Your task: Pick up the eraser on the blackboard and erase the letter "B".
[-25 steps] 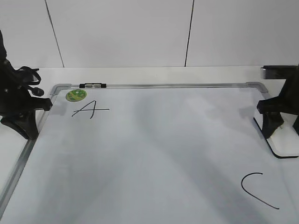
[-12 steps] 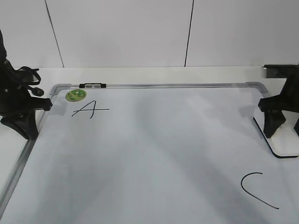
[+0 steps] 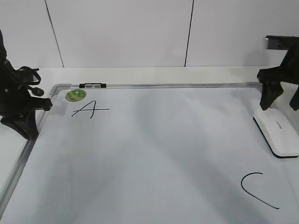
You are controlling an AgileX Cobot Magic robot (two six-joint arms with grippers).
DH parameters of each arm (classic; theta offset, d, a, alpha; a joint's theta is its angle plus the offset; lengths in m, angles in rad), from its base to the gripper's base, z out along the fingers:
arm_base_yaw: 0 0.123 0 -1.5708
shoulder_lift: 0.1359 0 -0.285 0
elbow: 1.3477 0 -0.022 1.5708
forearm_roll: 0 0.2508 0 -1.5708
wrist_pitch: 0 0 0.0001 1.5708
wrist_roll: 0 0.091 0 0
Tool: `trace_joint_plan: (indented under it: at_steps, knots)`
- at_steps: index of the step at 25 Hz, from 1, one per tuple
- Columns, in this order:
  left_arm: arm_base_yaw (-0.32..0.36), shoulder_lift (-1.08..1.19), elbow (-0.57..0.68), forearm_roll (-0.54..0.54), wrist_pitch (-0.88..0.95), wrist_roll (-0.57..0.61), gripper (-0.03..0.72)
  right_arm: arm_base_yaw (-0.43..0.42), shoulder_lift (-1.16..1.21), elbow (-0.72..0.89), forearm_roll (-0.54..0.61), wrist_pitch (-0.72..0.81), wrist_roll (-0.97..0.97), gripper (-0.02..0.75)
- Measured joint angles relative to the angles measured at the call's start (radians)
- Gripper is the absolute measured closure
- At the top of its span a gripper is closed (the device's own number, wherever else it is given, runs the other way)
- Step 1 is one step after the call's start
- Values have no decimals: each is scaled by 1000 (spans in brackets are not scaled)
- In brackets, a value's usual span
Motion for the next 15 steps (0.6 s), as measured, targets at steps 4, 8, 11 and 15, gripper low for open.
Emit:
trace_joint_plan:
  at_steps: [4,8,11,15]
  knots:
    - [0,0,0,0,0,0,668,0,0,-30,5,2,0,136]
    - [0,0,0,0,0,0,668,0,-12,-29,29,6,0,143]
    - [0,0,0,0,0,0,668,0,-31,-29,41,6,1,146]
    - [0,0,0,0,0,0,666,0,-63,-29,47,8,2,146]
